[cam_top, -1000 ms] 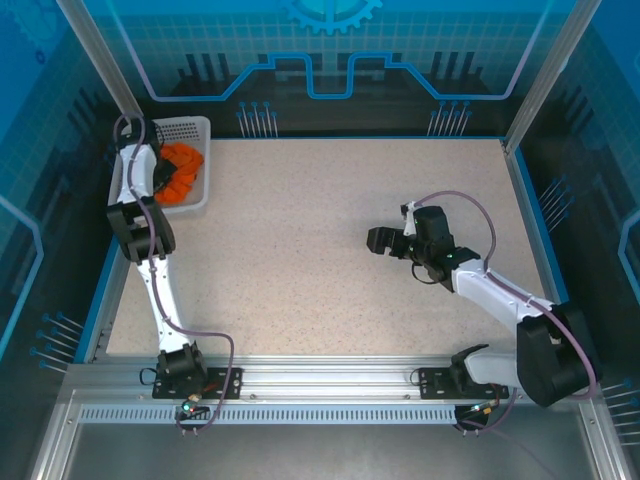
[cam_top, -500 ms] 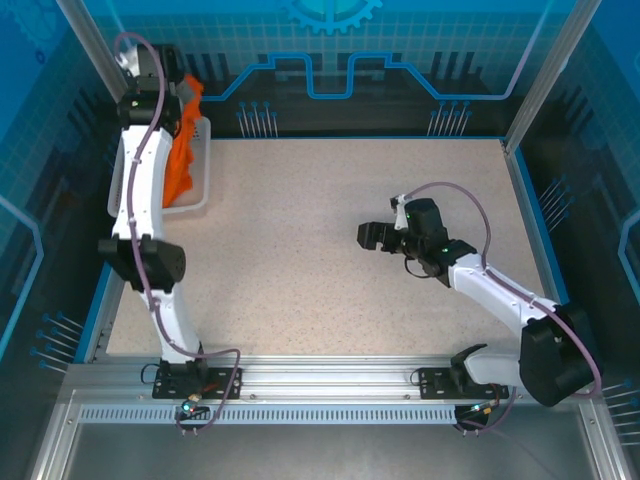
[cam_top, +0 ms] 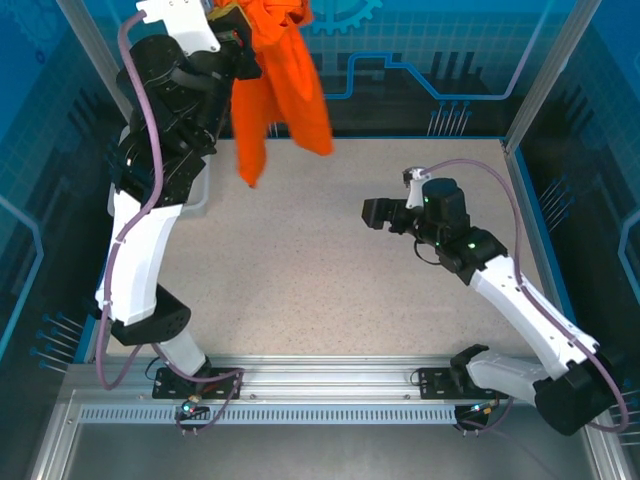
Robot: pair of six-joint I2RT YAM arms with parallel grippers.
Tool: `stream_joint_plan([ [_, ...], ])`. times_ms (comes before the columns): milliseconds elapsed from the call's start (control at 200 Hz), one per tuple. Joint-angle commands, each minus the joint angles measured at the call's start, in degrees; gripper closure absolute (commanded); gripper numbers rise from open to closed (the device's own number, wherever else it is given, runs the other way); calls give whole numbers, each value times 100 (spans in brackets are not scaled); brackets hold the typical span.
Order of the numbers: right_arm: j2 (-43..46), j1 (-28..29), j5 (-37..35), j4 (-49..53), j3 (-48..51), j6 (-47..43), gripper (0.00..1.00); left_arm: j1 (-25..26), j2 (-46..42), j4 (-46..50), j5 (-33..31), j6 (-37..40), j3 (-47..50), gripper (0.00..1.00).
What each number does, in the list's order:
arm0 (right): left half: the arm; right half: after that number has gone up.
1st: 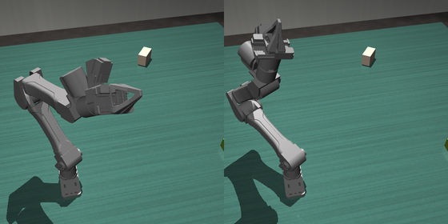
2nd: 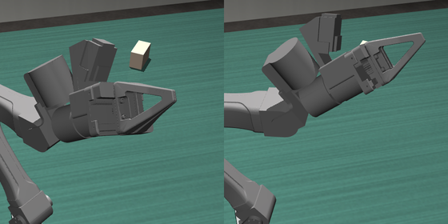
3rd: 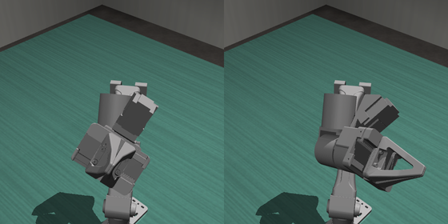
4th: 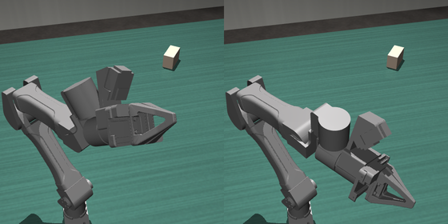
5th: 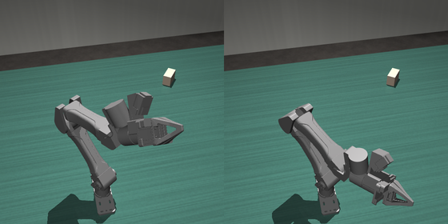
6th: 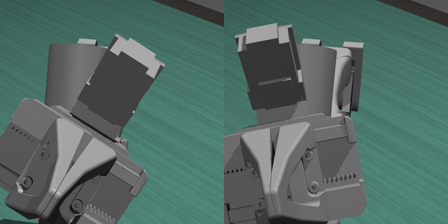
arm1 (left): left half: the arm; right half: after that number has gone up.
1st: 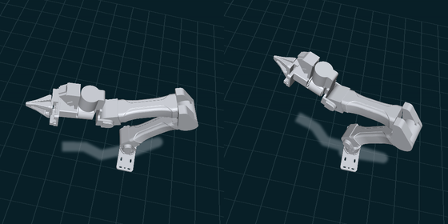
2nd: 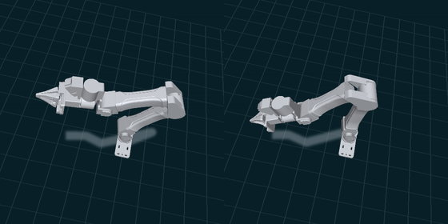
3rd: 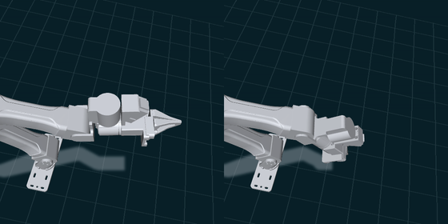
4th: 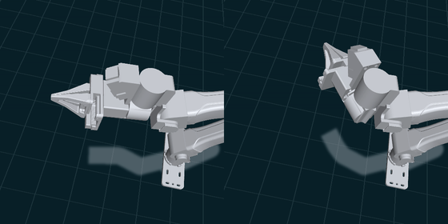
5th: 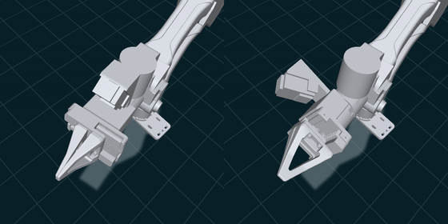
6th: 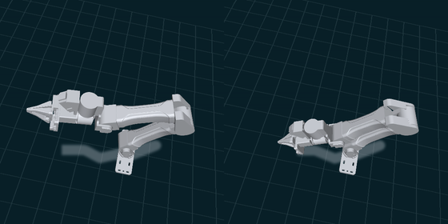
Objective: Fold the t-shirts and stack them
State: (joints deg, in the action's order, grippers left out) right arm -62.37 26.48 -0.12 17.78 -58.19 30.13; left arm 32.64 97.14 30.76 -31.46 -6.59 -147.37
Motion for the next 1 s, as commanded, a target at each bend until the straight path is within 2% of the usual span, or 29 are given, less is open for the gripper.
stream_joint_plan([
  [0, 409, 77, -275, 604, -236, -45, 6, -26, 12, 174, 195, -578, 683, 100],
  [60, 585, 53, -477, 838, -228, 26, 5, -133, 4, 244, 575, -1044, 1326, 100],
  [115, 688, -29, -668, 1123, -243, 139, 4, -416, 179, 548, 1030, -1792, 1709, 100],
  [135, 699, -85, -685, 1237, -253, 165, 4, -553, 297, 707, 1324, -2067, 1776, 96],
  [205, 622, -346, -618, 1639, -336, 216, 4, -1065, 901, 1412, 2337, -2899, 1759, 69],
  [250, 480, -555, -514, 1954, -428, 267, 4, -1321, 1274, 1742, 2767, -3109, 1753, 48],
  [290, 307, -798, -338, 2230, -516, 308, 4, -1472, 1542, 2003, 2774, -3120, 1768, 25],
  [310, 208, -930, -199, 2349, -548, 314, 4, -1531, 1651, 2144, 2676, -3096, 1777, 17],
  [335, 83, -1072, -1, 2483, -584, 302, 4, -1615, 1755, 2299, 2526, -3060, 1809, 9],
  [375, -116, -1286, 275, 2662, -621, 267, 5, -1762, 1823, 2495, 2358, -3085, 1966, 2],
  [450, -443, -1461, 471, 2894, -612, 151, 6, -2013, 1424, 2353, 2236, -3270, 2920, 1],
  [555, -772, -1469, 445, 2912, -395, 46, 6, -2152, 255, 1196, 2262, -3482, 5004, 1],
  [645, -1093, -1464, 661, 2821, -138, 7, 7, -2044, -436, 809, 2761, -3647, 6191, 4],
  [710, -1372, -1438, 843, 2772, 6, 28, 10, -1781, -816, 685, 3127, -3692, 6909, 6],
  [805, -1759, -1296, 1239, 2588, 200, 29, 16, -1128, -1334, 497, 3483, -3935, 7965, 10],
  [990, -2247, -818, 1371, 2214, 505, 273, 29, 74, -1919, -1163, 4688, -5452, 10121, 21],
])
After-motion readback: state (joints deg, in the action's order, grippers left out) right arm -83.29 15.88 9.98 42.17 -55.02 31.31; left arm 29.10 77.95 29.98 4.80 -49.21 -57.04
